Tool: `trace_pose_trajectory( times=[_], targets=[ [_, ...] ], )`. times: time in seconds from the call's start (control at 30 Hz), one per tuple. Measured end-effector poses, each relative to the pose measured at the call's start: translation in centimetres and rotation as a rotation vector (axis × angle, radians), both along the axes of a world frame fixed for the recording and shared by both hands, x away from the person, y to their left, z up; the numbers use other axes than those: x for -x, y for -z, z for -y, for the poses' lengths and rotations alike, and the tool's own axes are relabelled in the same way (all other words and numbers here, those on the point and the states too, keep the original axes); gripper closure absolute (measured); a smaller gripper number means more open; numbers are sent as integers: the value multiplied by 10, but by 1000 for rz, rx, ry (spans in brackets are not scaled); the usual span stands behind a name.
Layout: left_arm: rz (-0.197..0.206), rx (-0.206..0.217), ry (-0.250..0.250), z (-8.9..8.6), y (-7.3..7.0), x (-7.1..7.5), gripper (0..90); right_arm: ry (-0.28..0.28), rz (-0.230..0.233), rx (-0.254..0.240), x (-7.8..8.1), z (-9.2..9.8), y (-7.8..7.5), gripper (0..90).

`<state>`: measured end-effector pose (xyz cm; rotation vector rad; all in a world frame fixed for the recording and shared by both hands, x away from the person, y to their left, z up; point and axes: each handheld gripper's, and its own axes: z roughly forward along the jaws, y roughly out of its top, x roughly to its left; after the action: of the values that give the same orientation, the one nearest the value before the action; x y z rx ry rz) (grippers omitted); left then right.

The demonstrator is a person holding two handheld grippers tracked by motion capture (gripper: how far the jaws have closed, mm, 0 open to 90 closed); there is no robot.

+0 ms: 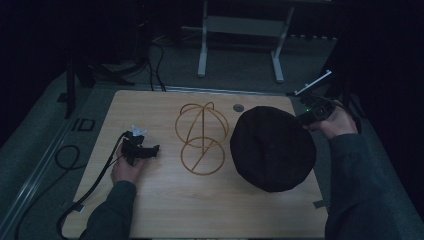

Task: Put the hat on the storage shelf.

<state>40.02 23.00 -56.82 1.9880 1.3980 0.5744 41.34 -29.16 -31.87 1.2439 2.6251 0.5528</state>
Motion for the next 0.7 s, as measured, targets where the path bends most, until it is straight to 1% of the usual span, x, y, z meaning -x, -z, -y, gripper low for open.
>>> trace_pose_trajectory(
  times=[0.23, 0.37, 0.5, 0.63, 0.7],
  targets=[
    [1, -1, 0, 0, 0, 0, 140, 14, -4, -11, -1, 2, -6, 794],
    [-1, -2, 1, 0, 0, 0, 140, 15, 1, -10, -3, 2, -10, 794],
    [-1, -2, 0, 0, 0, 0, 140, 24, -7, -16, -4, 2, -15, 794],
    [-1, -1, 0, 0, 0, 0, 140, 32, -26, -26, -6, 3, -19, 794],
    [-1, -2, 0, 0, 0, 0, 140, 33, -26, -27, -6, 3, -20, 794]
  ],
)
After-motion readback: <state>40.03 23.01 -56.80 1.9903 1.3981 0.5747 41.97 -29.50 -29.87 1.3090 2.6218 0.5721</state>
